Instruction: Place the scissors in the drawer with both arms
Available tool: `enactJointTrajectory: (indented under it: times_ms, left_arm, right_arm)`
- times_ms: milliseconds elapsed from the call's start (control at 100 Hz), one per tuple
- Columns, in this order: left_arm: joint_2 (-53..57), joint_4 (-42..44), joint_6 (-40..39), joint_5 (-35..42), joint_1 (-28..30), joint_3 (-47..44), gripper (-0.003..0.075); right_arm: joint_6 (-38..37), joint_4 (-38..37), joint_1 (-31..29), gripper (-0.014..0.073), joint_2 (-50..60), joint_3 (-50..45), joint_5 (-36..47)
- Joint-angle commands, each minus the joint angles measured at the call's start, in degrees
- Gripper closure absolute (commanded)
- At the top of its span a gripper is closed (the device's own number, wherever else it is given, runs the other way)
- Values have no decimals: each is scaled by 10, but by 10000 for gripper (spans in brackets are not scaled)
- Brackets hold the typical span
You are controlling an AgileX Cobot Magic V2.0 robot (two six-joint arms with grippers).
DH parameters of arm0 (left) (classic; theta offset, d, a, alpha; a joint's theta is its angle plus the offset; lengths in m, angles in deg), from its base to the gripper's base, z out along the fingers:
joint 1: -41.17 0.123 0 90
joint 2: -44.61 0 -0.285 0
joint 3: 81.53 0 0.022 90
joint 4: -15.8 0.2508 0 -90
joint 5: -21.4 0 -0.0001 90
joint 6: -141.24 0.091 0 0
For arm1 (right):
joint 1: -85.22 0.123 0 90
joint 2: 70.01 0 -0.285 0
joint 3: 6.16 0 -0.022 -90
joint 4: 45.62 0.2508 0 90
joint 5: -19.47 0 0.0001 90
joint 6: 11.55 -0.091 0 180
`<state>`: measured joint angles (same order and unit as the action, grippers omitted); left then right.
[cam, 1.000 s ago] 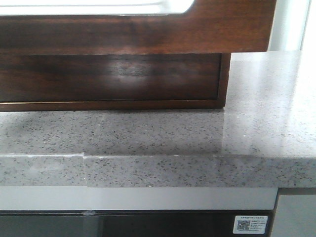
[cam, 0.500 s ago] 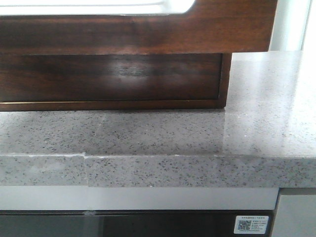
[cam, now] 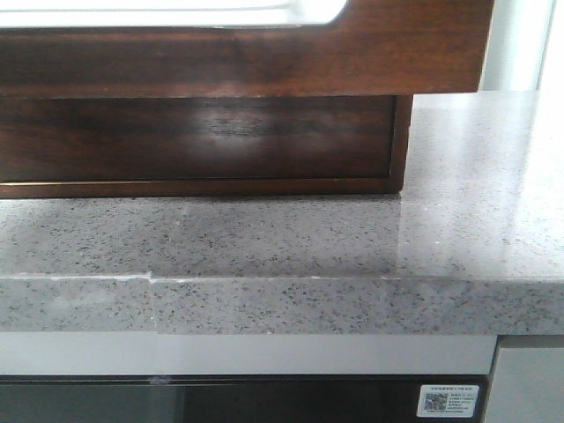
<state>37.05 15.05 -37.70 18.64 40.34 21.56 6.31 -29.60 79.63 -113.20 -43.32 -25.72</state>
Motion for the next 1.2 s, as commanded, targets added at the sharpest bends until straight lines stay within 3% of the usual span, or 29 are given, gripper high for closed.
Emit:
enactJointTrajectory:
  times_ms: [0,780,900,1110,1190]
  left_arm:
    - [17,-6,-7,50,0,-21,741]
    - [17,-6,-7,50,0,-21,741]
    - [17,-6,-7,50,0,-21,741]
    - [17,-6,-7,50,0,-21,741]
    - [17,-6,-7,50,0,-21,741]
  right_arm:
    - [1,8,-4,662,1,14,36]
    - [2,-2,0,662,26,2,54]
    - [3,-10,0,662,98,-61,151]
    - [3,-9,0,662,241,-250,386]
    - [3,-1,0,662,285,-316,439]
